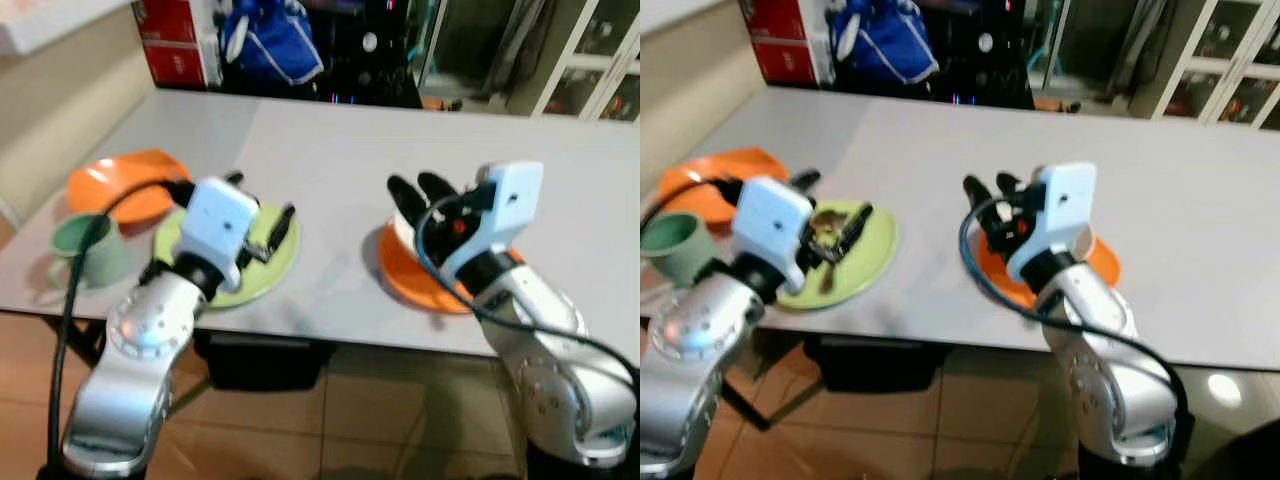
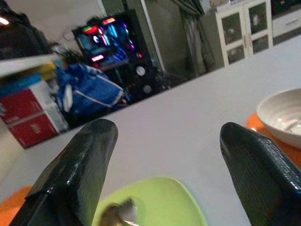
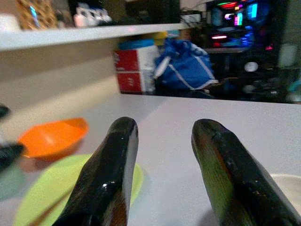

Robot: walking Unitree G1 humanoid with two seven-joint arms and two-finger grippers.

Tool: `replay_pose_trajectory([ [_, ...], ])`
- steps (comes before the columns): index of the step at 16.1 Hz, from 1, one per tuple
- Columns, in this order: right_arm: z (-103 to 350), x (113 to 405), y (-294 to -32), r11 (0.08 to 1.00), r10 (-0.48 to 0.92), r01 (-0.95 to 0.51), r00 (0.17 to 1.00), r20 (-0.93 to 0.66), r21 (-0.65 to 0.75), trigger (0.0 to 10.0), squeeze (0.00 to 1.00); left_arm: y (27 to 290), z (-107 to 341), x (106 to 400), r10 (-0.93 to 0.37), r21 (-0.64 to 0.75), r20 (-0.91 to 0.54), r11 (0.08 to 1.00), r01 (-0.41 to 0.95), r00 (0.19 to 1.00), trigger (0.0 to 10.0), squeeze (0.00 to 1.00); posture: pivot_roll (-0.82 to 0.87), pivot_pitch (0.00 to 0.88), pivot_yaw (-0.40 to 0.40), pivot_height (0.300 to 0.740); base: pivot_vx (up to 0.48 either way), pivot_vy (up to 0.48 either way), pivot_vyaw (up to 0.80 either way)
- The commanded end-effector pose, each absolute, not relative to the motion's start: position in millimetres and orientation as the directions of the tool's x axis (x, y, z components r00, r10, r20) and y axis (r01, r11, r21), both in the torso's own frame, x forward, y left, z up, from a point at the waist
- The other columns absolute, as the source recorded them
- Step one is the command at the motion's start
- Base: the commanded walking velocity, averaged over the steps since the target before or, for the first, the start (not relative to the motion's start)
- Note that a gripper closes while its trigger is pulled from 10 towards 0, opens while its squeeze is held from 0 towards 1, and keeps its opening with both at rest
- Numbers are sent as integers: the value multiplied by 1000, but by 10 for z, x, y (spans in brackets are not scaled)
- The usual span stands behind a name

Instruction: Setting the table

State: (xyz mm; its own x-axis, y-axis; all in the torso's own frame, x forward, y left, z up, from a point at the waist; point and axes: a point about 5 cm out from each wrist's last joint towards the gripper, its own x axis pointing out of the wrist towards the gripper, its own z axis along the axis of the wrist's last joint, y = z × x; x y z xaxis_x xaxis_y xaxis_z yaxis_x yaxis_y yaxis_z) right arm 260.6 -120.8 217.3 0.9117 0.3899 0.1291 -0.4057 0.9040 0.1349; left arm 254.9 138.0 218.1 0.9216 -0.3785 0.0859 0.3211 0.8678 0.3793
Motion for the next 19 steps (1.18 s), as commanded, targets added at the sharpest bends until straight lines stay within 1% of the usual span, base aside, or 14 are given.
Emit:
replay_pose_trajectory([
  [1,2120,2614,-1286,924,351,-363,930,113,116,10000,0,1358,2184,2567,-376,380,82,868,320,923,10000,0,30,0,-14,740,0,454,0],
  [5,2098,2667,-1253,930,326,-342,937,126,134,10000,0,1384,2205,2620,-356,387,93,873,296,930,10000,0,30,0,-21,740,0,480,0],
  [8,2035,2742,-1234,942,297,-309,950,98,130,10000,0,1397,2228,2749,-285,378,120,899,222,951,10000,0,39,0,-23,740,0,480,0],
  [11,1947,2788,-1267,960,238,-244,969,60,134,10000,0,1450,2173,2804,-218,353,107,920,168,970,10000,0,43,0,-24,740,0,480,0],
  [13,1931,2797,-1242,967,230,-235,972,56,102,10000,0,1502,2098,2837,-167,333,88,934,129,982,10000,0,29,0,-15,740,0,480,0],
  [16,1911,2803,-1245,970,231,-234,972,54,71,10000,0,1467,2032,2830,-155,332,78,935,121,985,10000,0,32,0,-15,740,0,480,0],
  [19,1921,2813,-1230,971,223,-228,972,73,70,10000,0,1478,2020,2818,-151,342,83,933,114,985,10000,0,37,0,-23,740,0,480,0],
])
